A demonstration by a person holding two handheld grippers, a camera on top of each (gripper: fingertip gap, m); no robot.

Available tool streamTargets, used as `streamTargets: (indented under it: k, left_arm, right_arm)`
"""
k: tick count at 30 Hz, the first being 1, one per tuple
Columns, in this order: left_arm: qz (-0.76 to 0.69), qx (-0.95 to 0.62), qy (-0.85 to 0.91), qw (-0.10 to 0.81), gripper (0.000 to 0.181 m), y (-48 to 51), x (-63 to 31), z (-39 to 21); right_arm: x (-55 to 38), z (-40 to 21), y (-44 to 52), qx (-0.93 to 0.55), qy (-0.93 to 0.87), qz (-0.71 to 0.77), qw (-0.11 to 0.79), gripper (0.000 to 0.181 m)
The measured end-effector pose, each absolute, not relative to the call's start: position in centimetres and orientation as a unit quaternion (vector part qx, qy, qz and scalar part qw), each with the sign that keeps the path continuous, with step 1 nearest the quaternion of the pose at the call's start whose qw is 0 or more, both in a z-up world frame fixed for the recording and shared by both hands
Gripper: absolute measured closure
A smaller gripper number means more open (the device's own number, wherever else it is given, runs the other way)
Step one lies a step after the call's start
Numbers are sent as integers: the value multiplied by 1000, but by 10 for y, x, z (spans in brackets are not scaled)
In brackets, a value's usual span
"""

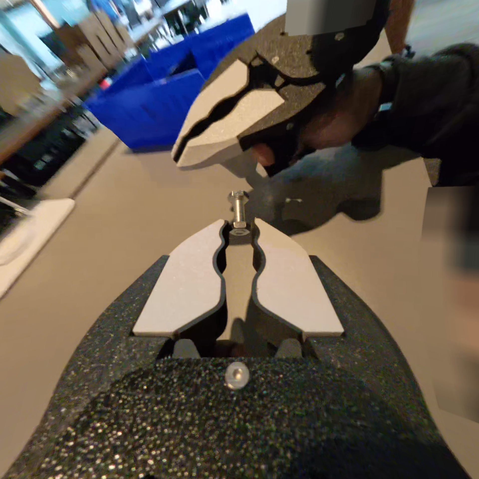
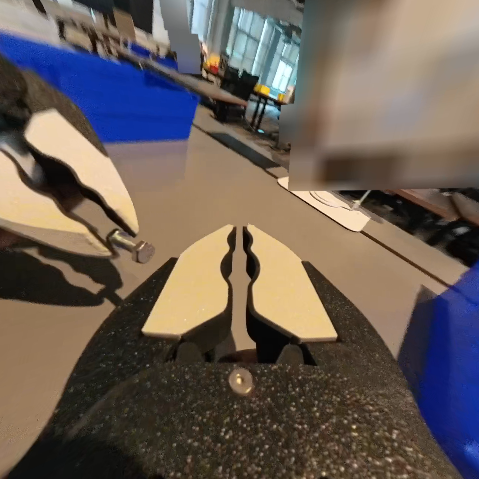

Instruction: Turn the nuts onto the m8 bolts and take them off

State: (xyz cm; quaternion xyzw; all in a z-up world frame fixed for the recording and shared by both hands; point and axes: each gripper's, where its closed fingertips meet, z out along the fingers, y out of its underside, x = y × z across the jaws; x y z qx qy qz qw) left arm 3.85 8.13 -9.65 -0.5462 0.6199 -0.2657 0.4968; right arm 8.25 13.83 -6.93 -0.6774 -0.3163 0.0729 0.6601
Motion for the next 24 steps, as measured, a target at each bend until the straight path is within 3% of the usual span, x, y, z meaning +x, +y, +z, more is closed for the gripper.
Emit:
streamTargets:
  k: [4, 8, 15, 24]
  left_arm:
    - [-234, -525, 590, 566, 166, 97, 32, -69]
    - [-255, -469, 535, 655, 166, 92, 27, -5]
    - [-174, -342, 481, 788, 166, 60, 4, 83]
    - [-58, -259, 529, 806, 166, 20, -11, 91]
  right_arm:
    - [76, -32, 124, -656, -304, 228, 653, 171]
    - [68, 28, 100, -613, -332, 323, 640, 161]
    - [47, 109, 53, -535, -374, 312, 691, 149]
    - [18, 101, 12, -559, -413, 273, 665, 149]
